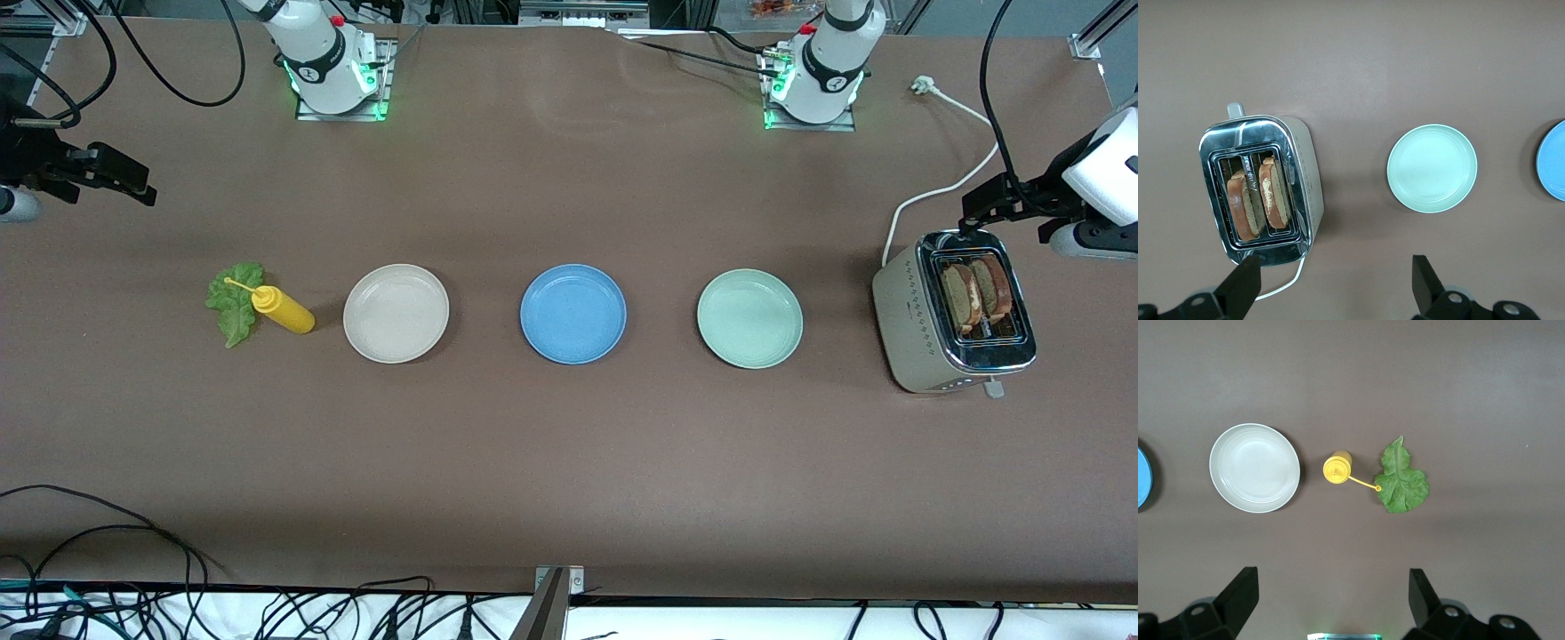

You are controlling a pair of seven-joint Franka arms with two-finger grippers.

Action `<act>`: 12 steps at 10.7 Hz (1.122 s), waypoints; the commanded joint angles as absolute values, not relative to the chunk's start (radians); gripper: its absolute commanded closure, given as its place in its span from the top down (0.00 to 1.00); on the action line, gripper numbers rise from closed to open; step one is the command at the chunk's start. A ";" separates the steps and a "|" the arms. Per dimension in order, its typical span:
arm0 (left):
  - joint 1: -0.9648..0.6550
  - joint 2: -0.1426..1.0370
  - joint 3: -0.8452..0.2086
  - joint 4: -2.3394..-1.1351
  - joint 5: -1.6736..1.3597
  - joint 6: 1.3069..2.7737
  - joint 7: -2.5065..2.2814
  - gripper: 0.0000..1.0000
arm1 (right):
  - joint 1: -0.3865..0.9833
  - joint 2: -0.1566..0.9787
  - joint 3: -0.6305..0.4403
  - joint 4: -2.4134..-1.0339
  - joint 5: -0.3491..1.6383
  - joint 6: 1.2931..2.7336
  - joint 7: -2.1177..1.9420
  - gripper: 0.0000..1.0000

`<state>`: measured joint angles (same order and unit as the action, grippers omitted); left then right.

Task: Make sandwich in blue plate with both arms
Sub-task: 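Move the left gripper toward the silver toaster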

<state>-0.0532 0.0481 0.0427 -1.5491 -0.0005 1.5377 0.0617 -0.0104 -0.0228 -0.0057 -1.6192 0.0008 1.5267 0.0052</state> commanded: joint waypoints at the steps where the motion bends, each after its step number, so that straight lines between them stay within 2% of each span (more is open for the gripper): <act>1: -0.051 0.060 0.038 -1.522 0.012 1.537 0.067 1.00 | -0.015 -0.026 -0.006 -1.600 -0.011 1.522 0.001 1.00; 9: -0.049 0.060 0.038 -1.535 0.015 1.559 0.066 1.00 | -0.017 -0.021 -0.009 -1.592 -0.012 1.522 0.003 1.00; 12: -0.046 0.069 0.043 -1.578 0.021 1.583 0.066 0.96 | -0.017 -0.021 -0.008 -1.592 -0.012 1.522 0.003 1.00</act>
